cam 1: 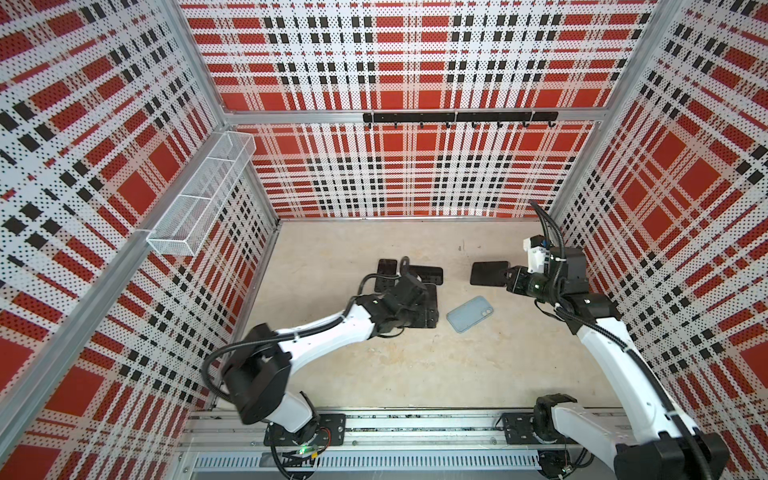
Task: Put the phone into the phone case
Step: 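Move the left gripper to the light-blue case edge while right holds the phone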
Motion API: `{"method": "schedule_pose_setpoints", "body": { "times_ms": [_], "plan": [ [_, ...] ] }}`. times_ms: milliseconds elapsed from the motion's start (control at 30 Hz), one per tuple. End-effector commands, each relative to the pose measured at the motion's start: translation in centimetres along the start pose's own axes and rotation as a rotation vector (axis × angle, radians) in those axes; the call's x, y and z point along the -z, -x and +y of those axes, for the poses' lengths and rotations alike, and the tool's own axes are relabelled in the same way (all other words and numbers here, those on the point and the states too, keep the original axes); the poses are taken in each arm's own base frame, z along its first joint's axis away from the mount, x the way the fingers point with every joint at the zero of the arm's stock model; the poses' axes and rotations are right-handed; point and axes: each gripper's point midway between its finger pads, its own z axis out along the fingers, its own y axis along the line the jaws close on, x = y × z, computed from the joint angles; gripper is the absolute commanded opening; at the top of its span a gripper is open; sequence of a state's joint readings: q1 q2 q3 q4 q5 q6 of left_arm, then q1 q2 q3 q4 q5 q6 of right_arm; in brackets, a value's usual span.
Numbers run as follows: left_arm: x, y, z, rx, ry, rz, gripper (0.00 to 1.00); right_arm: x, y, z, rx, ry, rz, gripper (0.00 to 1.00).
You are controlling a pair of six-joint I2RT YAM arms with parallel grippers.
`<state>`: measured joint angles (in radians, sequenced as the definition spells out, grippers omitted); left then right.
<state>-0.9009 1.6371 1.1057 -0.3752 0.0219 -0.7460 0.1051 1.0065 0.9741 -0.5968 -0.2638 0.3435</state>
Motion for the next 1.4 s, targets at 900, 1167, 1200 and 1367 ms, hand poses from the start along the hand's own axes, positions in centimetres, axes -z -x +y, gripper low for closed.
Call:
{"method": "schedule_pose_setpoints", "body": {
  "times_ms": [900, 1167, 1200, 1367],
  "plan": [
    [-10.8, -4.2, -1.9, 0.46, 0.423, 0.323, 0.28, 5.0, 1.9, -1.6, 0.126, -0.132, -0.242, 0.0],
    [-11.6, -5.1, -1.0, 0.426, 0.419, 0.391, 0.0, 5.3, 2.2, -1.0, 0.113, -0.103, -0.253, 0.0],
    [-11.5, -5.0, -1.0, 0.41, 0.41, 0.401, 0.0, 5.3, 2.2, -1.0, 0.113, -0.106, -0.252, 0.0],
    [-8.6, -4.9, 0.5, 0.279, 0.394, 0.456, 0.0, 6.3, 2.6, -0.9, 0.115, -0.116, -0.268, 0.0]
  ]
}}
